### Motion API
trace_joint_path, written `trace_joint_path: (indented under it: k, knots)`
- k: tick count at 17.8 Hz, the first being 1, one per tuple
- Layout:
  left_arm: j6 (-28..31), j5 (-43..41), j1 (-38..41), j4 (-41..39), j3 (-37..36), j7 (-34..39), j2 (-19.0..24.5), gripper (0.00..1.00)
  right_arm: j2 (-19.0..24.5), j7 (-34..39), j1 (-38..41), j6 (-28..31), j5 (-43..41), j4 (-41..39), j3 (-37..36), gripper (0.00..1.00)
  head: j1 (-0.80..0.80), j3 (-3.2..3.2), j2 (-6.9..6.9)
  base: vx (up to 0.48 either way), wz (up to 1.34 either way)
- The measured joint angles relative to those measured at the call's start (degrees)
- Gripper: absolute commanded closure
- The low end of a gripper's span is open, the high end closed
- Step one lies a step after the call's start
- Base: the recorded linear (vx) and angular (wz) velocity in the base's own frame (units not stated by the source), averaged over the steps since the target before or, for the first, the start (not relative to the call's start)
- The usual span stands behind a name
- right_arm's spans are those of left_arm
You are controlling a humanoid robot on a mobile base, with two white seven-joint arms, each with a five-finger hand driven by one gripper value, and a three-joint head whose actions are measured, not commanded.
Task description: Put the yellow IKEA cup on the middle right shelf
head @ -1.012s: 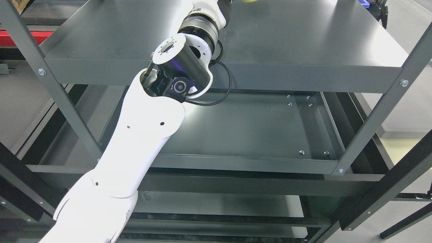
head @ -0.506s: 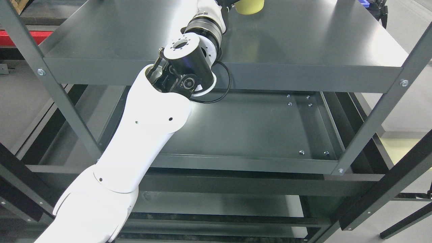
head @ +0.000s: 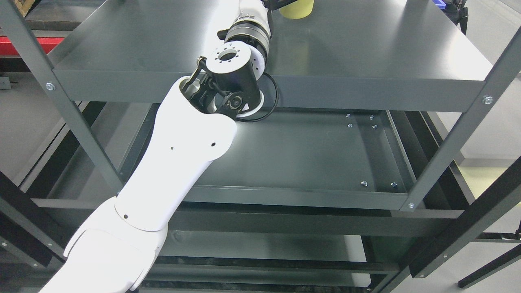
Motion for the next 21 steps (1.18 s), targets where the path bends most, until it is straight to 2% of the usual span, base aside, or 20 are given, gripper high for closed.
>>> trace_joint_path:
  k: [5,21]
  knots:
    - [0.01,-2.15,-0.09,-0.32,-0.43,-0.21,0.0,0.03,0.0,0.0,0.0,0.0,0.0,0.0,0.0,0.01,0.0,0.0,0.0,0.0,0.0]
    - [-0.02,-5.19,0.44,-3.55,-0.76,-0.21,0.0,0.02,0.0,0.0,0.0,0.0,0.0,-0.01,0.0,0.01,0.0,0.0,0.0,-0.022,0.0]
